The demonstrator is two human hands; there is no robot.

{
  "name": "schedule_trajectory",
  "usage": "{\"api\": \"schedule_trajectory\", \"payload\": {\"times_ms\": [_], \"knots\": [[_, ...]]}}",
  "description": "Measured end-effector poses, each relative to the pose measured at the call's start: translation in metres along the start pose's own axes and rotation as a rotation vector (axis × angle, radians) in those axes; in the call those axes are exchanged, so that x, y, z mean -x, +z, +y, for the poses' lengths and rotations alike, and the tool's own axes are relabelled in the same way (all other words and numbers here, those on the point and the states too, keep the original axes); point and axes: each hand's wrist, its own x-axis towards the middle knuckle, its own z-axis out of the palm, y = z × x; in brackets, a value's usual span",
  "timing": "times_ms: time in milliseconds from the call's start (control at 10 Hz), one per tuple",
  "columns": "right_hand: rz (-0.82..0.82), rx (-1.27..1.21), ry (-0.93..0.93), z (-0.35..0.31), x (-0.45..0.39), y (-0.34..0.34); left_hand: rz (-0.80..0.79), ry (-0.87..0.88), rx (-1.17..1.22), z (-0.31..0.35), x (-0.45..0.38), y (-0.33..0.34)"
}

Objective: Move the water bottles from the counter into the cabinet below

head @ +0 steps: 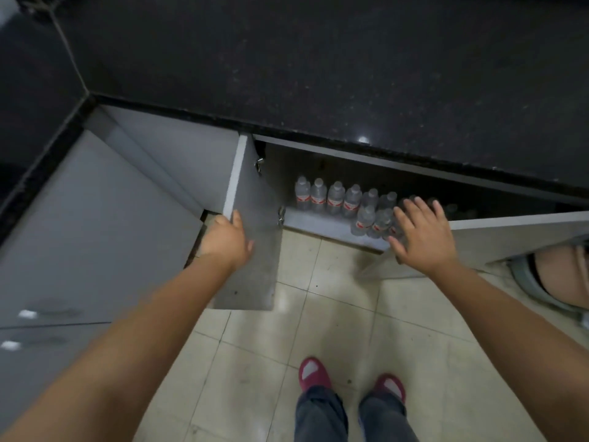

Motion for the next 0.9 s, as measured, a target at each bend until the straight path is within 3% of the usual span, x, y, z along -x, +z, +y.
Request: {"api": "schedule_trajectory", "payload": {"times_ms": [300, 600, 800, 900], "knots": [[-0.014, 0.004, -0.191, 0.023, 0.007, -0.003, 0.013, 0.463, 0.176, 0.111, 0.014, -0.016], [0.184, -0.071, -0.320, 0.052, -0.009, 0.019, -0.035, 0.435, 0.340, 0.165, -0.008, -0.040], [0.391, 0.010, -0.446, 0.083, -0.032, 0.036, -0.164, 0.484, 0.259, 0.167, -0.032, -0.059], [0.472, -0.013, -0.455, 0.099, -0.035, 0.028, -0.088, 0.538, 0.192, 0.176, -0.037, -0.076]]}}
